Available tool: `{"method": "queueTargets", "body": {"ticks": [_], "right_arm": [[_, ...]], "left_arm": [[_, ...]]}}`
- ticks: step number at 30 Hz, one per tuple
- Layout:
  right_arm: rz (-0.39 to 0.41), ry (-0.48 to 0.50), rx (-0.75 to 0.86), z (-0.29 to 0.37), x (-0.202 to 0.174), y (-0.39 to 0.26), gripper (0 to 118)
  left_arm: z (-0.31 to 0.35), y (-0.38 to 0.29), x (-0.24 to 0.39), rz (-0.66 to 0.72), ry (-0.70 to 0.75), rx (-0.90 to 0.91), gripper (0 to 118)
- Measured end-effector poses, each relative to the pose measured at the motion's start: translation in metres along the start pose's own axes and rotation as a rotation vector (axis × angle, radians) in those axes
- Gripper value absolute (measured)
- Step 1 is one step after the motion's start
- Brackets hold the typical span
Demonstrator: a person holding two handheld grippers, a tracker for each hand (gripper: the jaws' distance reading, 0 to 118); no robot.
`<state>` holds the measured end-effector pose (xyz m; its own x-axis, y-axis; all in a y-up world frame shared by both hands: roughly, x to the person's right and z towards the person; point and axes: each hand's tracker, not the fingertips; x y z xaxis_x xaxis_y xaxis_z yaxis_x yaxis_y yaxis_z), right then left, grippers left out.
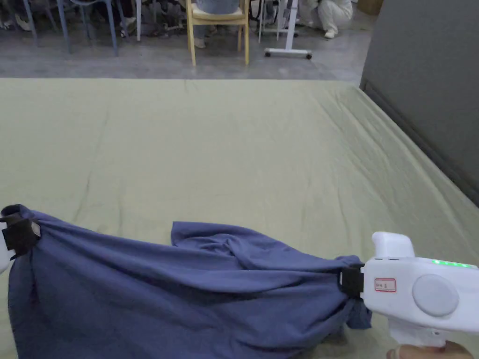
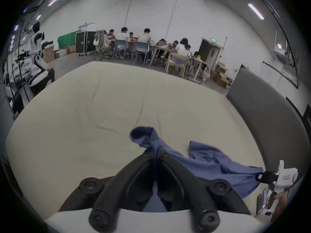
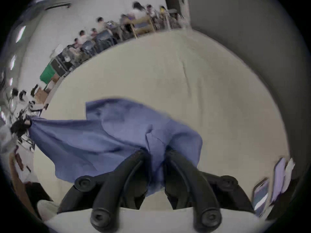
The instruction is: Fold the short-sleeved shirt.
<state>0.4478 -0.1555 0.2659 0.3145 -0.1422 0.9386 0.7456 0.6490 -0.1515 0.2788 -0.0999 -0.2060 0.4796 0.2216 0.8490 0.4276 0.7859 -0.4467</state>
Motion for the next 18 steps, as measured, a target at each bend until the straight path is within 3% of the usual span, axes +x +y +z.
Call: {"method": "queueTargets", "body": {"ticks": [4, 6, 9, 15, 18], "right_arm": [[0.143, -0.066, 0.205, 0.048, -0.024, 0.072, 17], [0.176, -0.104, 0.287, 0.068, -0.032, 0.116, 17], [0.262, -0.194, 0.369, 0.091, -0.043, 0.182, 17], [0.288, -0.236, 0.424, 0.136, -0.07, 0.304, 17], [0.285, -0.235, 0.416, 0.143, -0.079, 0.347, 17]], "left_arm": [[0.026, 0.059, 0.003, 0.045, 0.02, 0.142, 0], [0.044, 0.098, 0.002, 0.117, -0.015, 0.225, 0], [0.065, 0.155, 0.007, 0.121, -0.022, 0.308, 0], [0.077, 0.255, 0.036, 0.095, -0.053, 0.356, 0], [0.06, 0.292, 0.042, 0.016, 0.026, 0.356, 0]]}}
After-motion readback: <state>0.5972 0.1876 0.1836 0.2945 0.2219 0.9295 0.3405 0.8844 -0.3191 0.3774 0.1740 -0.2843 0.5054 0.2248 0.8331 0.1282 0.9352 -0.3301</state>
